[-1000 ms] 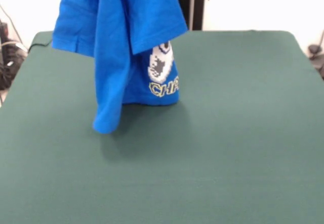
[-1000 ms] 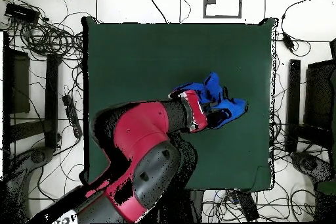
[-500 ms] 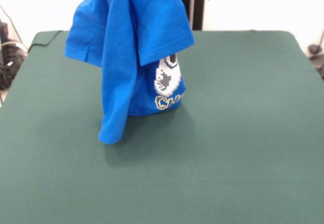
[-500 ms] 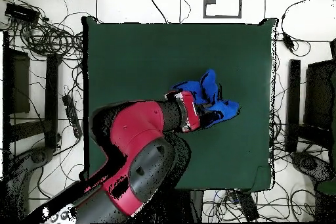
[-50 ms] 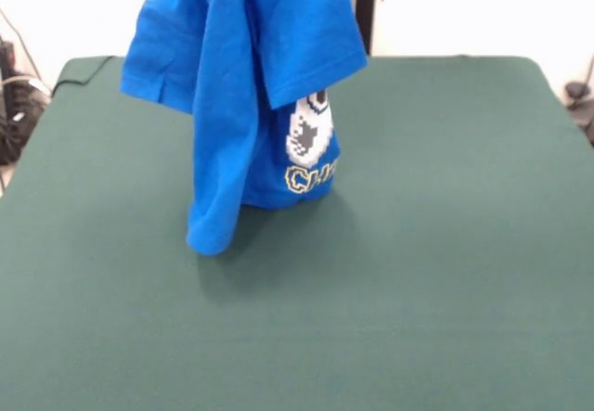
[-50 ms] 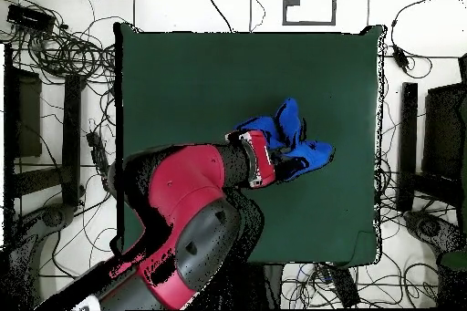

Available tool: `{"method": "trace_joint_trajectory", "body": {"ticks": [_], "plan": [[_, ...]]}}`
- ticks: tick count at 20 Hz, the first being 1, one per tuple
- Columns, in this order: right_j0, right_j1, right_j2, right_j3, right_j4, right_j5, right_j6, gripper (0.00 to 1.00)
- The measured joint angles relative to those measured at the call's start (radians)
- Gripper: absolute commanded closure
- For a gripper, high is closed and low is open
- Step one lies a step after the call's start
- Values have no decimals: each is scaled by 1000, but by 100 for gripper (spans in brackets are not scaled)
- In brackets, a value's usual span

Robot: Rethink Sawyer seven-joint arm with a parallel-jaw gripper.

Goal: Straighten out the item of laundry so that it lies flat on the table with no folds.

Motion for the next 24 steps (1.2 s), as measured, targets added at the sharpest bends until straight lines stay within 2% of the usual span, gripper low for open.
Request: {"method": "trace_joint_trajectory", "body": {"ticks": [7, 12, 24], "plan": [[15, -4, -9, 35, -71, 0, 0, 100], [25, -39, -23, 86, -139, 0, 0, 100], [25, -107, -23, 206, -193, 0, 0, 100]]}}
